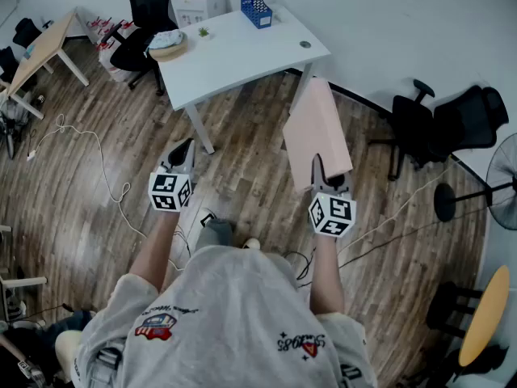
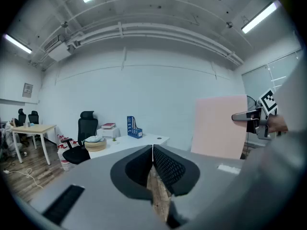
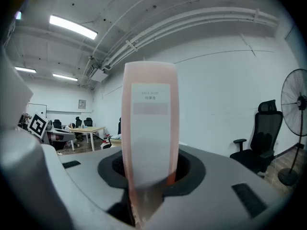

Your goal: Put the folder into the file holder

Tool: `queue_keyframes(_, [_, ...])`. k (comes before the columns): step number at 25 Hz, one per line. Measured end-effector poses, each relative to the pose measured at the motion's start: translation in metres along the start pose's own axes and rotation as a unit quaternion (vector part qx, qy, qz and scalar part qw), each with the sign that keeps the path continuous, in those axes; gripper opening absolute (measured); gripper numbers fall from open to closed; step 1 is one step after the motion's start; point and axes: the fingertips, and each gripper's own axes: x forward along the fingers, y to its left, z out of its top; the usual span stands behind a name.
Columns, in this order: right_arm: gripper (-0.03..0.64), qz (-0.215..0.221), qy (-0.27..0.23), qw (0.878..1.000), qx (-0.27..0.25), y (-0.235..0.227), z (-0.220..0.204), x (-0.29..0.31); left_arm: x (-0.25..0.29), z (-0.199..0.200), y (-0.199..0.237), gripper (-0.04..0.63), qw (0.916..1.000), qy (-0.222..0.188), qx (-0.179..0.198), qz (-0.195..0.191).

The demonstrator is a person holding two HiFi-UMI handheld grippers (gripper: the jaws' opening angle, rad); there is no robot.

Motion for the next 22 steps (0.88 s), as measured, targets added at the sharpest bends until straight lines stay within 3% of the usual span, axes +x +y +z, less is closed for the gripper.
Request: queue_keyframes(22, [0.152,0.011,0.028,0.999,0.042,-0.026,-0.024,-0.006,0.017,-0.022,-0.034,0.009,0.9994,0.029,-0.012,-0.017])
